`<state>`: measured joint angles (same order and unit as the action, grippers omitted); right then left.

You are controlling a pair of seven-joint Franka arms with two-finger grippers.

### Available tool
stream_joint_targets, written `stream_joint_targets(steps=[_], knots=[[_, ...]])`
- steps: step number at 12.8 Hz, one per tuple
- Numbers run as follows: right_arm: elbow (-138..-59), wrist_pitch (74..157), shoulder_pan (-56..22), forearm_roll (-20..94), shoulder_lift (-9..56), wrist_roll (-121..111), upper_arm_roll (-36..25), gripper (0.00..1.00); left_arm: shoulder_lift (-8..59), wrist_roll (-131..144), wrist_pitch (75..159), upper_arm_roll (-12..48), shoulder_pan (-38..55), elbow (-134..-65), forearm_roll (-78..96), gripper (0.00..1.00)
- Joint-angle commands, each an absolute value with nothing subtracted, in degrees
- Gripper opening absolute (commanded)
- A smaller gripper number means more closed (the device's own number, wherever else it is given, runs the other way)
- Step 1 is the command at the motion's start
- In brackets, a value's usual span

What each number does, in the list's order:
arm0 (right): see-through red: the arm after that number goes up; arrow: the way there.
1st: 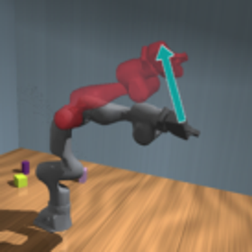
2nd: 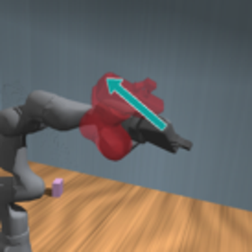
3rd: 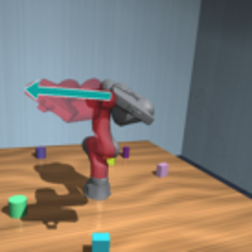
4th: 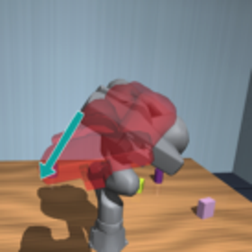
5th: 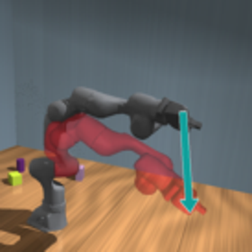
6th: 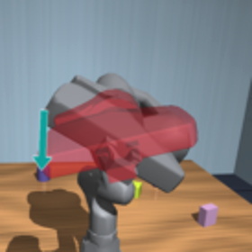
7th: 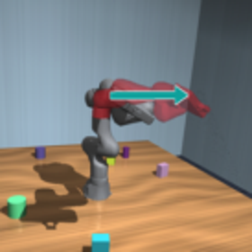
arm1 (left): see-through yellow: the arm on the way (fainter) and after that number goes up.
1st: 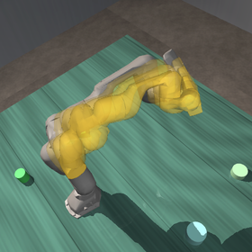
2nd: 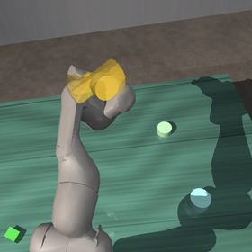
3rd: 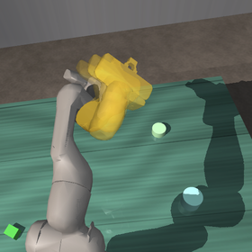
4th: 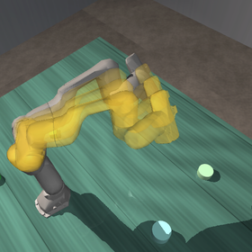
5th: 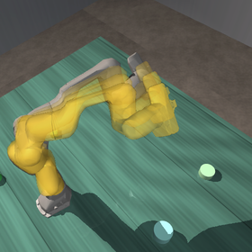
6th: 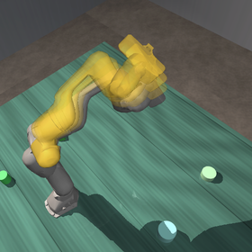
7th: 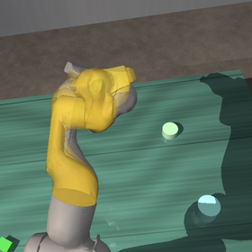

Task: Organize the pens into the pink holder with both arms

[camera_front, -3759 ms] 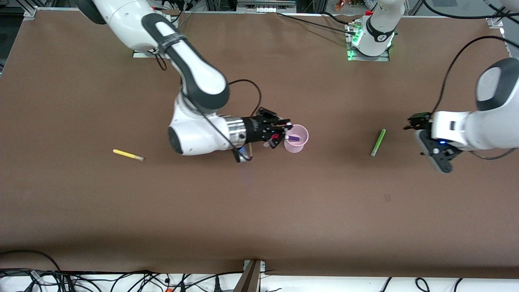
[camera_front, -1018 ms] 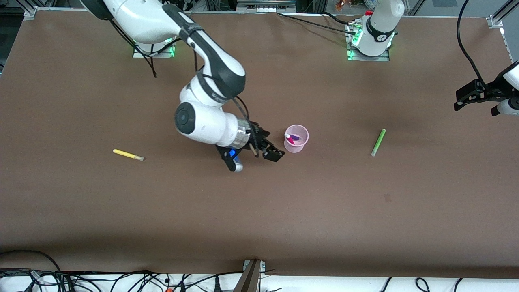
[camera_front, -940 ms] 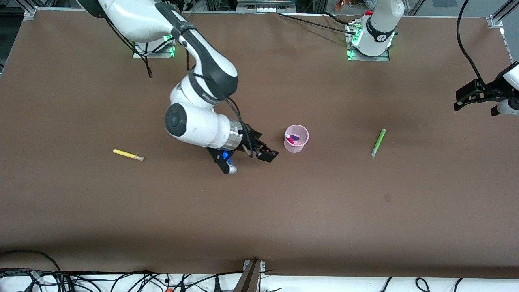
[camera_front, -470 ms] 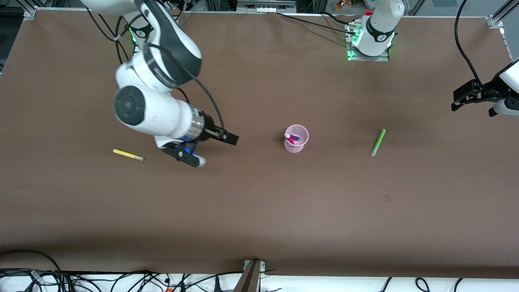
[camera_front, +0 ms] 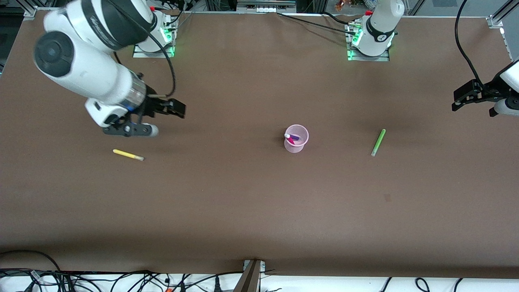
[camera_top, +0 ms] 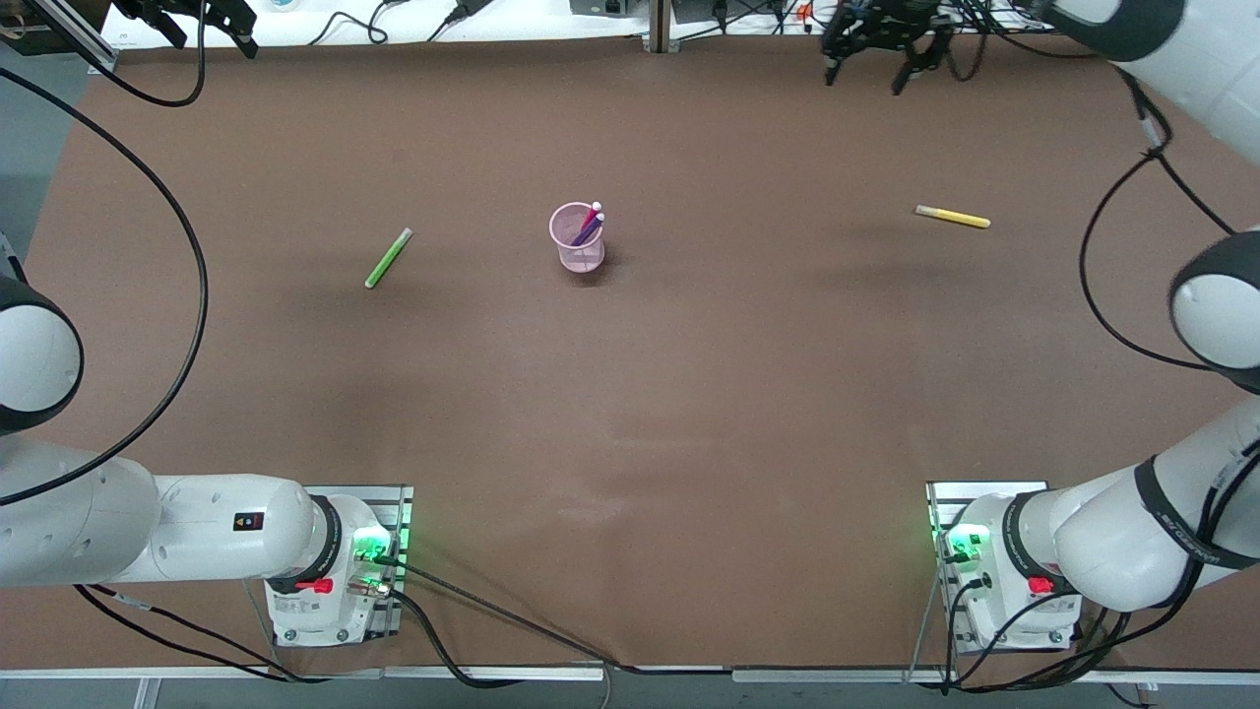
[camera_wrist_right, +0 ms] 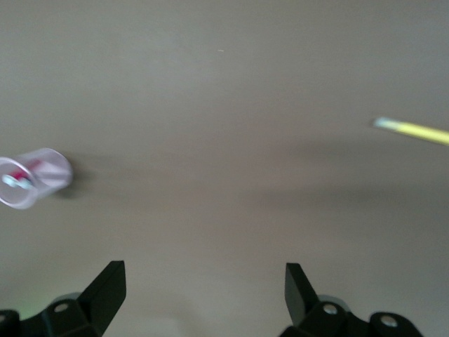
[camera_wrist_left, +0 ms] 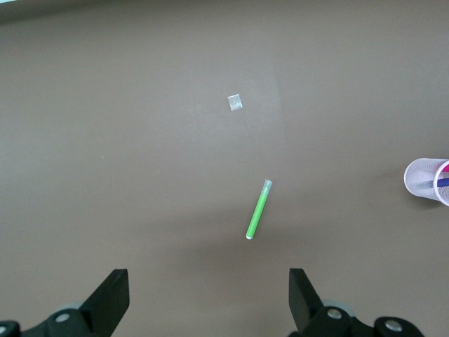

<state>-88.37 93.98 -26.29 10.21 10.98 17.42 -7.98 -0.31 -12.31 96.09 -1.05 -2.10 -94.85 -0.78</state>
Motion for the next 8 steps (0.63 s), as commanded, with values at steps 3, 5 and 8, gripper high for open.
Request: stream_joint_targets(steps=[3,5,8], knots=[[-96.9,94.4,-26.6,4.8,2.6,0.1,-15.4,1.0,-0.3,-12.2,96.2,-1.3,-1.6,-94.3,-0.1,1.0],[-95.9,94.4,-26.6,2.6,2.7,-0.4,-16.2,1.0,-0.3,-12.2,96.2,-1.3,-1.5,-94.3,-0.1,1.0],[-94.3,94.3,-26.6,1.4,3.2,-0.4,-16.2,1.0,-0.3,-12.6,96.2,-1.3,-1.3,-94.3,-0.2,1.0]])
